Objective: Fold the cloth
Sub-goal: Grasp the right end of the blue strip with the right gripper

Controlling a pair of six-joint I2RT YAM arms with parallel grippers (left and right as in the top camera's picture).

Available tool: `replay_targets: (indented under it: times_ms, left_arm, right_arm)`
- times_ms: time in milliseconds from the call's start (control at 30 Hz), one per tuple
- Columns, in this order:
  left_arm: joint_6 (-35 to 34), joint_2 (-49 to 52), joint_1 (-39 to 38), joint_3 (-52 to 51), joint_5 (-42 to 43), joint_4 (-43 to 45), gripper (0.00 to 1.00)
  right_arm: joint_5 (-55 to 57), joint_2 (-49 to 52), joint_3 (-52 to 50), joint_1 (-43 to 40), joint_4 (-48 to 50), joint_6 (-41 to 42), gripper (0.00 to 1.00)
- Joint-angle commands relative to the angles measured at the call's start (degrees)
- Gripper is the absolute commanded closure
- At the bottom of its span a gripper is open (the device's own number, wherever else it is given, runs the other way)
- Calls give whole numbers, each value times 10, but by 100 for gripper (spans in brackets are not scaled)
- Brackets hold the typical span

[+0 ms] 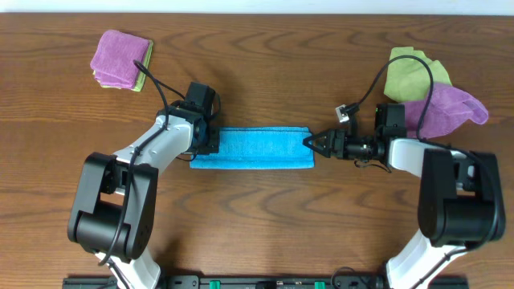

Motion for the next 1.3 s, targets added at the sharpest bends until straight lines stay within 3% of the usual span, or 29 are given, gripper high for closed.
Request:
replay_targets:
  times_ms: [0, 467, 733, 867, 1033, 1067, 1267]
  left_arm:
    - [3, -7, 2, -9, -19, -2, 94]
    - [3, -7, 2, -9, -19, -1, 94]
    - [3, -7, 2, -9, -18, -2, 94]
    - [3, -7, 2, -9, -18, -2, 94]
    - [3, -7, 2, -9, -18, -2, 94]
    - [3, -7, 2, -9, -17, -2, 94]
    - [-4, -7, 2, -9, -14, -2, 94]
  right_arm:
    - [45, 40, -13, -3, -23, -2, 12]
    - [108, 46, -13, 60, -17, 9, 14]
    - [172, 46, -13, 69, 6, 59, 26]
    - [203, 46, -13, 70, 32, 94, 40]
    - [205, 46, -12, 70, 51, 114, 92]
    - [205, 46, -12, 70, 51, 115, 98]
    - [162, 43, 16, 74, 42, 137, 98]
